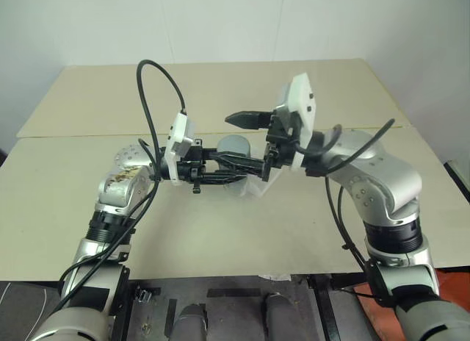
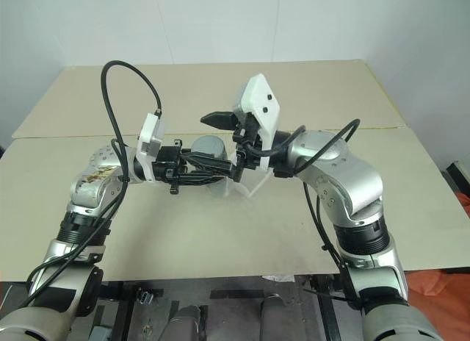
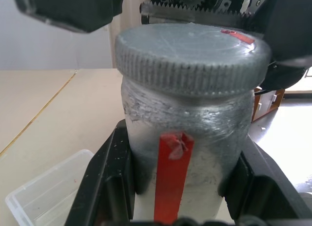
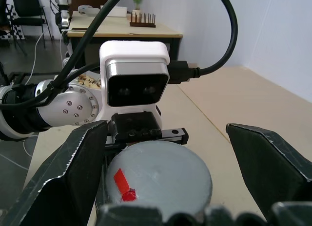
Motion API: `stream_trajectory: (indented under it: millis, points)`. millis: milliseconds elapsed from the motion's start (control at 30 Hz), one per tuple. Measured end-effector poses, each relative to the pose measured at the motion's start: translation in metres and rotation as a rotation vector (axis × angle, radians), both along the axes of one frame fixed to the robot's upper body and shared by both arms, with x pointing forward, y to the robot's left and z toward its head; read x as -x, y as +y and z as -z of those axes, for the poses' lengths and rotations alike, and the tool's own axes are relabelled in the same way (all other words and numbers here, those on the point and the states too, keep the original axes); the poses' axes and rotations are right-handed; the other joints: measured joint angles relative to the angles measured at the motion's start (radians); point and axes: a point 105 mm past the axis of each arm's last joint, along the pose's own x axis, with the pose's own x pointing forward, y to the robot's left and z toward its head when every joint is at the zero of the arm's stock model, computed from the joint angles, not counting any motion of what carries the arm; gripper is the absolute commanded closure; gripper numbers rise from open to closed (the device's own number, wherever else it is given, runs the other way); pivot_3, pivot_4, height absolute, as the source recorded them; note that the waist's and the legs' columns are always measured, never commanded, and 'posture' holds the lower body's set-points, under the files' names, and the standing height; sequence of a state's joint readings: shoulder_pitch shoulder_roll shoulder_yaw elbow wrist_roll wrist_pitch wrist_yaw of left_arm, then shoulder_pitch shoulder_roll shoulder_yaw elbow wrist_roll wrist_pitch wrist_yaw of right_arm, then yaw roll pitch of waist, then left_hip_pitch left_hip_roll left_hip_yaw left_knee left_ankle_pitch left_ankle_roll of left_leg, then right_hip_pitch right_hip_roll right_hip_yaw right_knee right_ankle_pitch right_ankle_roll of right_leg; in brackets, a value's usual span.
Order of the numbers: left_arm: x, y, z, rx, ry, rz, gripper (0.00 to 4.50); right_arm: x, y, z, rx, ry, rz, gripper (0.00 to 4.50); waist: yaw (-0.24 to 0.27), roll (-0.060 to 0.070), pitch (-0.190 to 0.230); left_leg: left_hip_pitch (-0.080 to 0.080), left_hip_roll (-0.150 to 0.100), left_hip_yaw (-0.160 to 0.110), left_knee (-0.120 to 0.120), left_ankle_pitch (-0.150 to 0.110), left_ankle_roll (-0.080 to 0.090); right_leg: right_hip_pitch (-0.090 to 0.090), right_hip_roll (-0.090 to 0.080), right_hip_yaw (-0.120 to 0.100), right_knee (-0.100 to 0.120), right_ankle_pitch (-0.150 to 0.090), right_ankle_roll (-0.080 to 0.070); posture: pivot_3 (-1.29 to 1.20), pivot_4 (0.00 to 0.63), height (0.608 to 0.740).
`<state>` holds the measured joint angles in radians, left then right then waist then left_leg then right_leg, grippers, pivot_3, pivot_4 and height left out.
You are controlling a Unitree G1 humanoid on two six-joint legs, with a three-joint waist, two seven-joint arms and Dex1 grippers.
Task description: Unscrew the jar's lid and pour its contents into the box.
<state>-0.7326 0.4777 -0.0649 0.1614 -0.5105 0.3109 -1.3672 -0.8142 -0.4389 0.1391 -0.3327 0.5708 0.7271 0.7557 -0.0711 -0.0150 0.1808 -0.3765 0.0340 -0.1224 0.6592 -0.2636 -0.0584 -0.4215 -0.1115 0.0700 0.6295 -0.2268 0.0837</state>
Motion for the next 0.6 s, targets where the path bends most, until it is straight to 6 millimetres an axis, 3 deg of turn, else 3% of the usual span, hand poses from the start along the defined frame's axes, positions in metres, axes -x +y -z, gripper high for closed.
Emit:
stream_trajectory:
  millis: [600]
  points:
    - [0.0,0.014,0.002,-0.028,0.018,-0.054,2.58,-0.008,-0.004,0.007,0.015,0.034,0.017,0.02,0.0,0.0,0.0,0.0,0.0,0.0,0.0,0.0,0.0,0.0,0.0,0.0,0.0,0.0,0.0,0.0,0.15,0.74]
